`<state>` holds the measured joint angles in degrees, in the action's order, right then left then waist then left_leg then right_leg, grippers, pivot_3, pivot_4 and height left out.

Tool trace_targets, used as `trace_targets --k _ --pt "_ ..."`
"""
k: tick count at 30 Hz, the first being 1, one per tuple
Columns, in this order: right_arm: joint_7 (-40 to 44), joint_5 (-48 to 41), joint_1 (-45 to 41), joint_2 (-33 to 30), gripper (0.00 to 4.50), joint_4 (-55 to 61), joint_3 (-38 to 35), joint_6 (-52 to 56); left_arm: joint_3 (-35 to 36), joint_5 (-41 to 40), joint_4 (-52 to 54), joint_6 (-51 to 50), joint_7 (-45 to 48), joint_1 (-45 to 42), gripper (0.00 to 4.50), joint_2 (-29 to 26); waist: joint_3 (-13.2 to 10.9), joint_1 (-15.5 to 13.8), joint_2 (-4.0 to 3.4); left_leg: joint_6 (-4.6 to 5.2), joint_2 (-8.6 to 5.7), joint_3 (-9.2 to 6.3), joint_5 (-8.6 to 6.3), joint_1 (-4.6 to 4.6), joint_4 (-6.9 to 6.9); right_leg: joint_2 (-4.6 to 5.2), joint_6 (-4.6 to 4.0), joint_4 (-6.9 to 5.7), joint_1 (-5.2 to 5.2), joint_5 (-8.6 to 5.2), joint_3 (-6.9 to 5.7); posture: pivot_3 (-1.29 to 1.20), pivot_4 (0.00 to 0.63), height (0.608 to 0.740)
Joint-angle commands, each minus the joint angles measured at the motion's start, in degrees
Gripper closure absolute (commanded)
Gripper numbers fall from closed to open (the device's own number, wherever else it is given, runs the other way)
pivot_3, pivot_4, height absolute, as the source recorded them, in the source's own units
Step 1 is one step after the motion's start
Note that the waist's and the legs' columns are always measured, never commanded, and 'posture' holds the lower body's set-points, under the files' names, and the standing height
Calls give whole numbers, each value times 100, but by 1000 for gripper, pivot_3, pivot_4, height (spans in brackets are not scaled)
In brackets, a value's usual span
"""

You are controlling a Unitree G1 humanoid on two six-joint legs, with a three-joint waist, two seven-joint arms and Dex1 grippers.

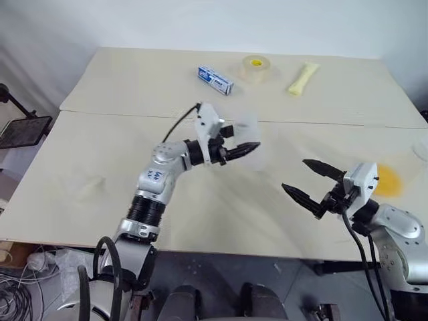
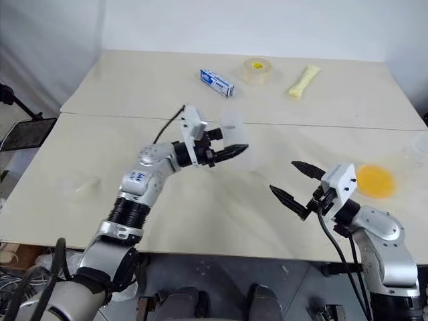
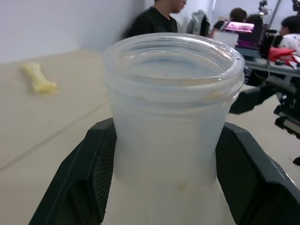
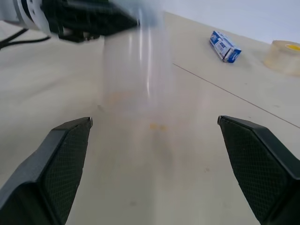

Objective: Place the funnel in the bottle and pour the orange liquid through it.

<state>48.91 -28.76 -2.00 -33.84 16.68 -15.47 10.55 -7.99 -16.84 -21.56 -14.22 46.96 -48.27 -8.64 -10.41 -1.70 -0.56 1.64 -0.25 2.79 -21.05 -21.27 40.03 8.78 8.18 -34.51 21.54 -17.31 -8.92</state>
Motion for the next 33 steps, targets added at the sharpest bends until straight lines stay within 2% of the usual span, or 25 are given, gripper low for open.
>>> trace_targets --k 1,9,11,15,28,33 --pt "-172 -115 134 -32 0 386 -221 -1 -196 203 -31 230 162 -113 1778 91 0 4 0 0 1 0 0 0 0 0 0 1 0 0 -1 0 150 740" --pt "-381 -118 314 -5 0 610 -242 15 -422 457 -188 375 385 -75 1778 169 0 1 0 0 1 2 0 1 0 0 0 2 0 0 0 0 150 740" --pt "-418 -115 345 -4 0 651 -225 16 -477 507 -163 334 412 -35 1092 163 0 -1 0 0 1 2 0 1 1 0 0 2 0 0 0 0 150 740" --pt "-479 -107 376 -2 0 707 -192 13 -520 632 -173 471 420 22 33 145 0 1 0 1 1 2 0 1 1 0 0 2 0 0 0 0 150 740" --pt "-265 -161 263 -165 0 550 -209 64 -116 278 588 -108 398 372 33 -46 0 11 0 1 2 0 0 1 2 0 0 2 0 0 2 0 150 740" --pt "124 -246 274 -429 0 382 -146 204 410 -85 1489 -664 218 800 33 -521 0 27 0 1 5 -21 0 5 1 0 0 1 0 0 7 0 150 740"
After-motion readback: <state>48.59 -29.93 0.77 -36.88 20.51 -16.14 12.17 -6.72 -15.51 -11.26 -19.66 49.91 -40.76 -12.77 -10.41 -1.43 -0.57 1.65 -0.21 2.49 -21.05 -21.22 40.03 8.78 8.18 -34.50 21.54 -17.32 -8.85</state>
